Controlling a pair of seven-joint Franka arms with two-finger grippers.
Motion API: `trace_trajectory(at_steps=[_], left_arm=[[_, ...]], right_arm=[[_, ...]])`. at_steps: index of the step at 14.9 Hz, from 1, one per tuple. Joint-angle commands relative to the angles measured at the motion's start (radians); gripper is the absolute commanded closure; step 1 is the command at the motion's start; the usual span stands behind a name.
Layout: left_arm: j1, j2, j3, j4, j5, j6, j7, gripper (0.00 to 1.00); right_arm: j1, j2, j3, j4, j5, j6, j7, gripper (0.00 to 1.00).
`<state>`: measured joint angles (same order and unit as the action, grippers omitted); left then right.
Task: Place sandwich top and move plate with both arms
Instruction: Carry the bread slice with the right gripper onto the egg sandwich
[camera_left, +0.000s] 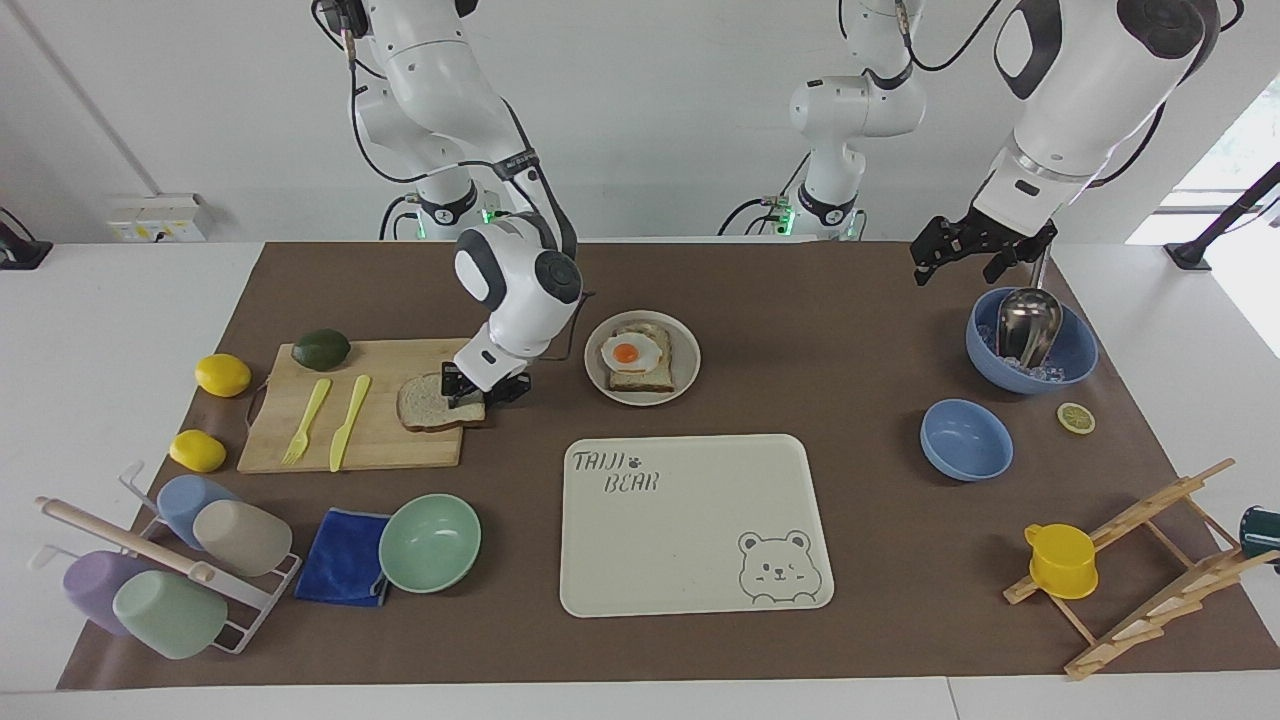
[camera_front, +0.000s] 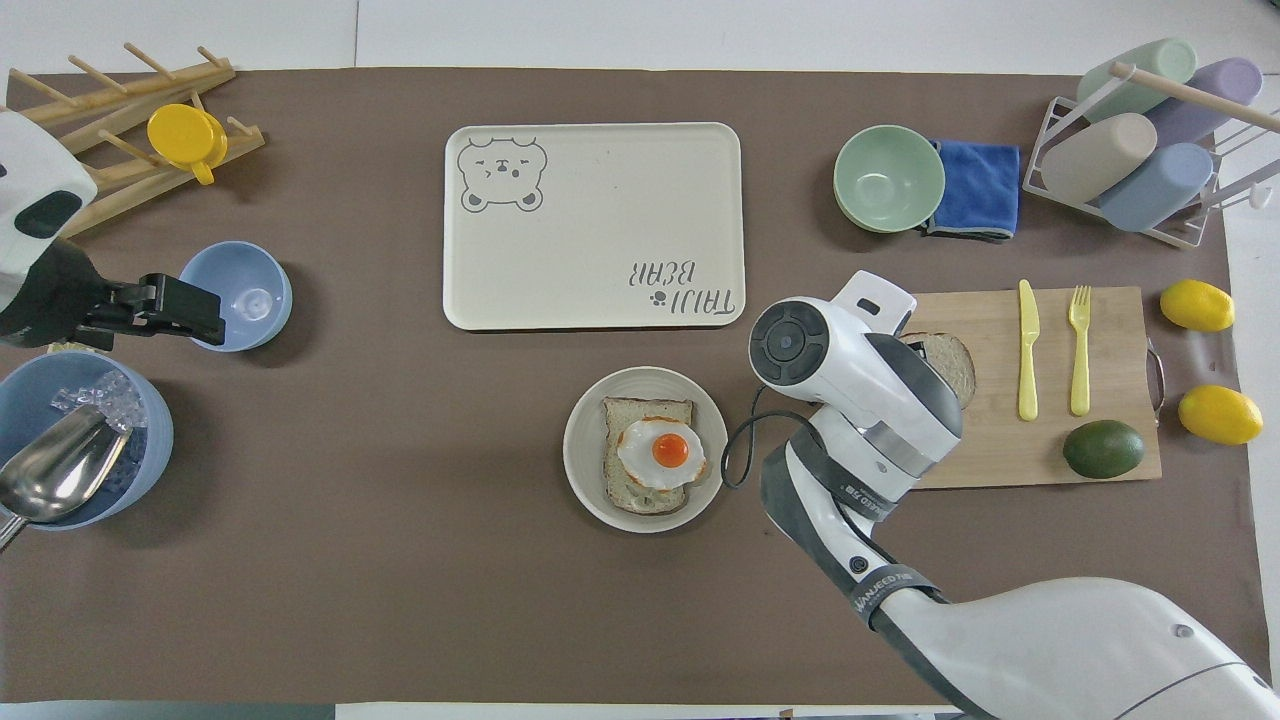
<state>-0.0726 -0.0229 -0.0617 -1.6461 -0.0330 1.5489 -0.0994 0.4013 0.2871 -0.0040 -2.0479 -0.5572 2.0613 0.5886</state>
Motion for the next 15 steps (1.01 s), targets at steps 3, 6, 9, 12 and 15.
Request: trace_trajectory(at_steps=[3,6,9,12,15], left_arm=[[0.008,-0.005,-0.001,0.006,-0.011,-0.01,0.003,0.0],[0.008,-0.005,-0.001,0.006,-0.011,-0.01,0.003,0.0],[0.008,-0.005,-0.001,0.006,-0.01,-0.01,0.003,0.0],[0.008,-0.005,-0.001,0.006,-0.011,-0.01,0.003,0.0],[0.008,-0.005,-0.001,0.006,-0.011,-0.01,0.003,0.0]], right_arm=[[0.03,-0.002,0.016,0.111,-0.018,-0.148,-0.038,1.0],[0.108,0.0,0.024,0.305,0.009,-0.344,-0.113,1.0],[0.195,-0.009,0.029,0.414,0.048,-0.409,-0.141,1.0],[0.267,0.001,0.068,0.503,0.104,-0.437,-0.125,1.0],[0.326,0.004,0.07,0.476,0.167,-0.421,-0.055,1.0]])
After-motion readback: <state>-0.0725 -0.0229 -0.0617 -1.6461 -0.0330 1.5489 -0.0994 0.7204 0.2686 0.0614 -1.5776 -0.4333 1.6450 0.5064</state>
